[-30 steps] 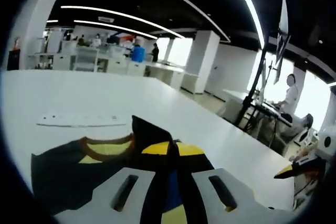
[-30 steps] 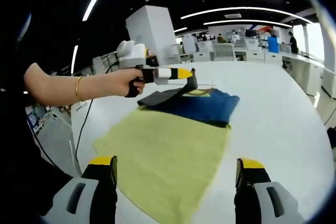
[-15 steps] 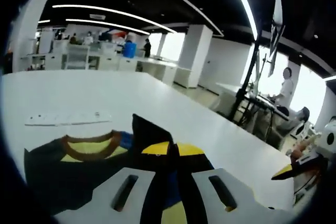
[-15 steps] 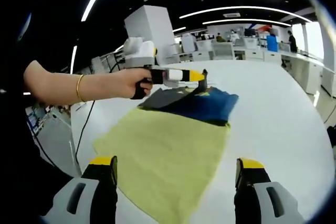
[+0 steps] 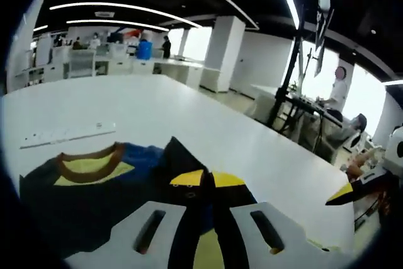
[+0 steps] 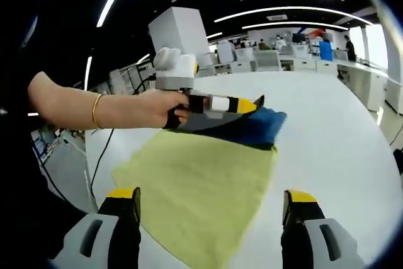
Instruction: Fold the garment on the visible template until the final outline fits inside the template.
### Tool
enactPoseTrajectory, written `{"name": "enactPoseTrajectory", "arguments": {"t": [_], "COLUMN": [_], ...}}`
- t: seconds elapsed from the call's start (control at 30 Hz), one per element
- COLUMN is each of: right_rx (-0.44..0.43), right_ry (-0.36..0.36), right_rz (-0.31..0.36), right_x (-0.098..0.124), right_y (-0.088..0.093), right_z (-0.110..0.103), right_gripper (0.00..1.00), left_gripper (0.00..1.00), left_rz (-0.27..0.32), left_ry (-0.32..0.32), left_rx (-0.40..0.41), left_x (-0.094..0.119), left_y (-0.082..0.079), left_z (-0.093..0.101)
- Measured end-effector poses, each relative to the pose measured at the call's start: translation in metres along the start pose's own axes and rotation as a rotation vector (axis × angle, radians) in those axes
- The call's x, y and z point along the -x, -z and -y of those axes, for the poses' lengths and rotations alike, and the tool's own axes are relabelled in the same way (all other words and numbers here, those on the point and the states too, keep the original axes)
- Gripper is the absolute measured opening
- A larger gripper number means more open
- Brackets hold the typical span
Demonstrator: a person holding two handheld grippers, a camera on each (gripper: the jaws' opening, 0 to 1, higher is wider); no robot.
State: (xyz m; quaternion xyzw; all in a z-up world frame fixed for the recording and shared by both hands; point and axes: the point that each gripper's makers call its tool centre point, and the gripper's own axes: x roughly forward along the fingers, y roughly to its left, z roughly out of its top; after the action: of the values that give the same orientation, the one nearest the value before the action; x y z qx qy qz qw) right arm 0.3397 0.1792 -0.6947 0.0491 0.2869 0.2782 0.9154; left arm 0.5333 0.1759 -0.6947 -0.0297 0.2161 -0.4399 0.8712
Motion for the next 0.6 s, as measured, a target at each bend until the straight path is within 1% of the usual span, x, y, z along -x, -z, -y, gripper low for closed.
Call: {"name": "enactPoseTrajectory", "arguments": {"t": [0.03, 0.07, 0.1, 0.13, 0.17, 0.2, 0.27, 0.33, 0.37, 0.43, 0.53, 0.6], "right_rx": [0.001, 0.001, 0.0, -0.001, 0.0, 0.001, 0.003, 0.01, 0.014, 0.023, 0.034, 0.059], "right_ry": [-0.001, -0.001, -0.002, -0.004, -0.004, -0.006, -0.011, -0.019, -0.022, -0.03, -0.045, -0.058], "right_rz": [0.0, 0.0, 0.001, 0.003, 0.003, 0.001, -0.001, -0.008, -0.01, -0.011, -0.016, -0.031], "right_x": [0.0, 0.0, 0.0, 0.0, 0.0, 0.0, 0.0, 0.0, 0.0, 0.0, -0.001, -0.001], "right_y": [0.0, 0.0, 0.0, 0.0, 0.0, 0.0, 0.0, -0.001, -0.001, -0.003, -0.005, -0.007], "right_z": [0.0, 0.0, 0.0, -0.001, -0.001, -0.001, -0.002, -0.003, -0.004, -0.006, -0.009, -0.01], "right_gripper": [0.93, 0.93, 0.93, 0.93, 0.93, 0.94, 0.94, 0.94, 0.94, 0.94, 0.95, 0.96], "left_gripper": [0.02, 0.06, 0.12, 0.21, 0.26, 0.29, 0.37, 0.47, 0.5, 0.59, 0.7, 0.75], "left_rz": [-0.005, -0.005, -0.011, -0.012, -0.016, -0.012, -0.004, 0.009, 0.014, 0.01, 0.021, 0.024], "left_ry": [0.025, 0.03, 0.036, 0.036, 0.046, 0.053, 0.089, 0.11, 0.116, 0.118, 0.135, 0.139], "left_rx": [0.003, -0.011, -0.059, -0.094, -0.114, -0.116, -0.119, -0.149, -0.167, -0.167, -0.175, -0.182], "left_x": [0.0, 0.0, 0.0, 0.0, 0.002, 0.003, 0.006, 0.012, 0.015, 0.02, 0.029, 0.039], "left_y": [0.002, 0.002, 0.003, 0.003, 0.004, 0.003, 0.001, -0.002, -0.003, -0.003, -0.005, -0.006], "left_z": [0.005, 0.007, 0.009, 0.01, 0.014, 0.016, 0.022, 0.025, 0.025, 0.023, 0.023, 0.02]}}
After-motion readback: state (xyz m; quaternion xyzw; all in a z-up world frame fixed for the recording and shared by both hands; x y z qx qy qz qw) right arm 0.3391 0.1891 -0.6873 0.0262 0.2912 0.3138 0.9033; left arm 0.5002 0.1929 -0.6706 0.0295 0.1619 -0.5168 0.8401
